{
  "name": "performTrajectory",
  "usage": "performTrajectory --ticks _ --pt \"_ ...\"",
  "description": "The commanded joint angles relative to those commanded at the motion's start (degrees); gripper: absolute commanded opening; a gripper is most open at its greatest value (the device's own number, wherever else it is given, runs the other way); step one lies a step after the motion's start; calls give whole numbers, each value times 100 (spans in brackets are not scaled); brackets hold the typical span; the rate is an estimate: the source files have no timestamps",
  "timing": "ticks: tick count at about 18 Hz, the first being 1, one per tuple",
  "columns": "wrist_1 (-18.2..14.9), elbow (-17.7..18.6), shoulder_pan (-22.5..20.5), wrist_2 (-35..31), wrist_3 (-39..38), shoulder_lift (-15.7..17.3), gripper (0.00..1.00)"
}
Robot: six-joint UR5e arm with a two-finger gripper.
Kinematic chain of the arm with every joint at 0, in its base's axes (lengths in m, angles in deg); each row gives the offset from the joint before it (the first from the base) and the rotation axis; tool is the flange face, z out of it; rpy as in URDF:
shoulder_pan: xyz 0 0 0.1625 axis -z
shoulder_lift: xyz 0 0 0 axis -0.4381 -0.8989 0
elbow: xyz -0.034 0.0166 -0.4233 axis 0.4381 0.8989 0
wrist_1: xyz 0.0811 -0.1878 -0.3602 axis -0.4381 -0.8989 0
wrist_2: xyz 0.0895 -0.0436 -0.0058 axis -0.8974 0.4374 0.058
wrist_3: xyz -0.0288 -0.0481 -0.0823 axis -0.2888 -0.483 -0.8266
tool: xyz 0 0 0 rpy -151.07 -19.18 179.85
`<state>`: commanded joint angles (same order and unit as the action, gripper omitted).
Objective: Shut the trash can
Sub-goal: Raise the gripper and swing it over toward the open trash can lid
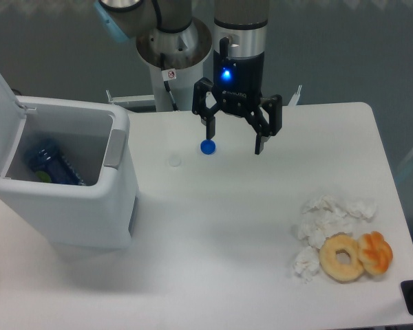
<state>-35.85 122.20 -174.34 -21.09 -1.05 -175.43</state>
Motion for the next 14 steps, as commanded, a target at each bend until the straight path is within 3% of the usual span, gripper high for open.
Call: performTrajectory --ticks 5,8,14 --pt "97 -53 8 0 26 -17 100" --pt "88 122 17 9 -9 18 100" --pt "35 588 52 -35 -53 552 100"
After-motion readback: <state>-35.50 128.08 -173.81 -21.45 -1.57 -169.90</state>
